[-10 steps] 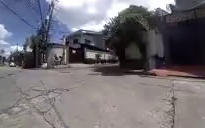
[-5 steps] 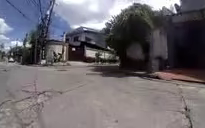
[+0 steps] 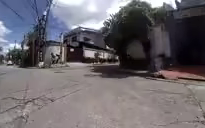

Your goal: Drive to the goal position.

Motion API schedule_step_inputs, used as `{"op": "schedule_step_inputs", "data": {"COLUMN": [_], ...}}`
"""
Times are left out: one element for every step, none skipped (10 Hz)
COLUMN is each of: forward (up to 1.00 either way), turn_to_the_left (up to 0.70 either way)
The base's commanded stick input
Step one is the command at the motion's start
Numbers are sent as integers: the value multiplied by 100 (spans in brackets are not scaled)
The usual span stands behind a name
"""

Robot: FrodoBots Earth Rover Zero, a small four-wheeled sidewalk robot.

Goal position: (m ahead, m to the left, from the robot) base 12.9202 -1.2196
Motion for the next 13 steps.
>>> {"op": "schedule_step_inputs", "data": {"forward": [70, 70, 70, 70, 70, 70, 70, 70, 70, 70, 70, 70, 70], "turn_to_the_left": [0, 0, 0, 0, 0, 0, 0, 0, 16, 35, 35, 35, 5]}}
